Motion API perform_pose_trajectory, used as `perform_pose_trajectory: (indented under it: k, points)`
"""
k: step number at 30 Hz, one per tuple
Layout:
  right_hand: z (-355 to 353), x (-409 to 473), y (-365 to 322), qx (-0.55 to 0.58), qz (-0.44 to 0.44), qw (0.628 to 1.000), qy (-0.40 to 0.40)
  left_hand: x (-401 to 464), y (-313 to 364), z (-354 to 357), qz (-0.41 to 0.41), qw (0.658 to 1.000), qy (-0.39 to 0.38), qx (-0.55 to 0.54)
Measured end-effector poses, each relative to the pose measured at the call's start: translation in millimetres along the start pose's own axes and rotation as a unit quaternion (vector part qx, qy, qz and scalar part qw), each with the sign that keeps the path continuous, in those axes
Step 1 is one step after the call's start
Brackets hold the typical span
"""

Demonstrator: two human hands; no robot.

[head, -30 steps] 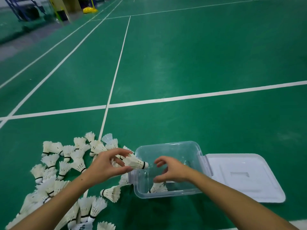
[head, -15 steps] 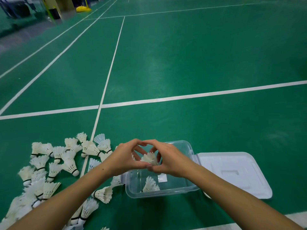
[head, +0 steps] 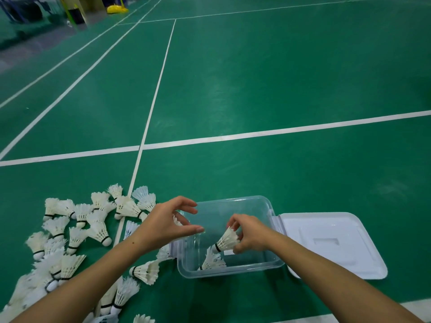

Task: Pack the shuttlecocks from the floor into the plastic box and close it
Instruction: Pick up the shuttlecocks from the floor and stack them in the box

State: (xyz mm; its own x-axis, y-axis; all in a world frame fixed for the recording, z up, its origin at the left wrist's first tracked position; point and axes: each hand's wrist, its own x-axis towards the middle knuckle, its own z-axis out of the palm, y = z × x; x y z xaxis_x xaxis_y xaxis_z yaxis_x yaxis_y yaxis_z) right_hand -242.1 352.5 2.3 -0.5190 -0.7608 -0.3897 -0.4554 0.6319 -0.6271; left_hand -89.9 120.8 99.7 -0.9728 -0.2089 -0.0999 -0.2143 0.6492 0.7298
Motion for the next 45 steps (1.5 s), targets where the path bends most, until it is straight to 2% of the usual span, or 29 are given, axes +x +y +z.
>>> perform_pose_trajectory:
  k: [3,8,12,16,20,27,32,35,41,45]
  points:
    - [9,7,-1,-0.065,-0.003,0.997,-0.028,-2,-1,-2,-0.002,1.000,0.000,0.003]
    - [28,12,-6,-0.108,-0.005,0.991,-0.073,-5,-6,-5,-0.002,1.000,0.003,0.012]
    - [38,16,-8,-0.086,0.002,0.992,-0.094,-7,-11,-8,-0.006,1.000,0.004,0.018]
    - [32,16,-5,-0.009,0.018,0.994,-0.111,-8,-16,-11,-0.006,1.000,0.005,0.017]
    - [31,13,4,-0.005,0.023,0.992,-0.124,-9,-17,-11,-0.002,1.000,0.001,0.013]
    - [18,-3,-2,0.041,0.016,0.995,-0.088,-10,-6,-4,0.028,1.000,-0.002,-0.012]
    - [-19,-24,-40,0.161,-0.080,0.983,0.035,-5,8,2,0.064,0.997,0.003,-0.041]
    - [-31,-37,-69,0.205,-0.143,0.967,0.056,3,17,6,0.066,0.996,-0.011,-0.062]
    - [-26,-38,-90,0.203,-0.223,0.951,0.066,15,26,12,0.075,0.992,-0.048,-0.088]
    - [-25,-36,-87,0.172,-0.229,0.956,0.068,19,22,20,0.062,0.993,-0.019,-0.095]
